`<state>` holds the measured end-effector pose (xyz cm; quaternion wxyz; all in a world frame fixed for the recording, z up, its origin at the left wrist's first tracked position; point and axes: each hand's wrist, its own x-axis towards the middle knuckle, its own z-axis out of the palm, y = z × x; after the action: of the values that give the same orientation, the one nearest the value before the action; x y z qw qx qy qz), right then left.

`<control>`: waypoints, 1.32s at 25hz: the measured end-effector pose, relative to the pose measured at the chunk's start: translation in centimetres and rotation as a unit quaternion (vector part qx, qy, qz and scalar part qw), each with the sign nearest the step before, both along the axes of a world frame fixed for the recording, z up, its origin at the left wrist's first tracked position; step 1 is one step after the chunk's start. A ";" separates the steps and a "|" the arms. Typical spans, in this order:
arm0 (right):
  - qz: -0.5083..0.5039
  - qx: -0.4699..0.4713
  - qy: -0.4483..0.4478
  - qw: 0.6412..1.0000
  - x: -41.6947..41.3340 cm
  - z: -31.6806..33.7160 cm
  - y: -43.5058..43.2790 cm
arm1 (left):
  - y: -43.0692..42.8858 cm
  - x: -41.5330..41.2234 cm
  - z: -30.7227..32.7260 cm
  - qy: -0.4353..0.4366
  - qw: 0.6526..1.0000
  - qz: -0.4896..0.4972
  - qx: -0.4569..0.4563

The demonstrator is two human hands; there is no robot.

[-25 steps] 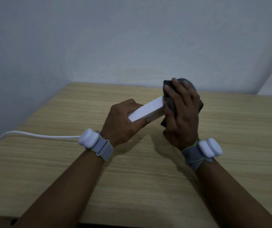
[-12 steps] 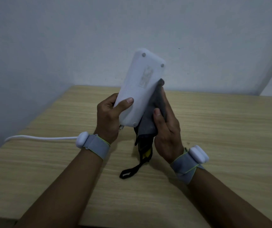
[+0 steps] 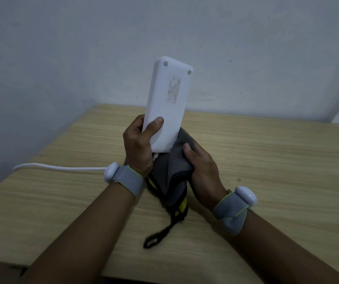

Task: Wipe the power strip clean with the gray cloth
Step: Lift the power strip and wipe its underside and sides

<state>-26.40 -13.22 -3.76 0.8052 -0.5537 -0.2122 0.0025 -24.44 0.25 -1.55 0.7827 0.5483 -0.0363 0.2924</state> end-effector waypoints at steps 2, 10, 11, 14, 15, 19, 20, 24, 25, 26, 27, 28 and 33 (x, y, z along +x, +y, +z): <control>0.007 0.050 0.091 0.995 0.1 0.5 0.0 | 0.0 0.0 -0.1 -0.008 1.000 -0.002 0.008; 0.014 0.089 0.211 0.973 0.1 1.1 -0.8 | 0.4 0.4 -0.5 -0.017 1.000 -0.008 0.008; 0.002 0.085 0.211 0.974 0.3 1.2 -1.1 | 0.4 0.3 -0.4 -0.013 1.000 -0.008 0.016; -0.035 0.066 0.201 0.977 0.8 1.2 -1.4 | 0.1 0.1 -0.5 -0.017 0.994 0.017 0.103; -0.044 0.051 0.190 0.980 0.9 1.1 -1.4 | -0.1 0.0 -0.6 -0.026 0.988 0.029 0.151; -0.105 -0.013 0.139 0.985 1.4 1.0 -1.9 | -0.9 -0.5 -1.0 -0.052 0.955 0.018 0.291; -0.113 0.011 0.134 0.984 1.6 1.3 -2.3 | -0.9 -0.6 -1.1 -0.051 0.952 0.007 0.301; -0.159 0.129 0.091 0.975 2.7 2.7 -4.9 | -1.1 -0.3 -1.2 -0.047 0.941 -0.004 0.336; -0.165 0.148 0.084 0.972 2.8 2.8 -5.1 | -1.0 -0.3 -1.3 -0.046 0.936 0.000 0.349; -0.174 0.161 0.081 0.968 2.9 2.9 -5.3 | -0.9 -0.3 -1.4 -0.047 0.931 0.001 0.361; -0.184 0.170 0.075 0.965 3.1 3.0 -5.6 | -0.8 -0.3 -1.4 -0.048 0.927 -0.001 0.372; -0.195 0.177 0.062 0.963 3.2 3.2 -6.1 | -0.8 -0.2 -1.5 -0.049 0.924 -0.004 0.380; -0.290 0.060 -0.089 0.951 3.5 3.9 -8.1 | -1.2 -0.1 -1.9 -0.069 0.884 0.022 0.461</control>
<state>-22.87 -21.35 0.16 0.7809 -0.5396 -0.1130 -0.2937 -24.58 -0.92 -3.50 0.4302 0.8266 -0.2091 0.2965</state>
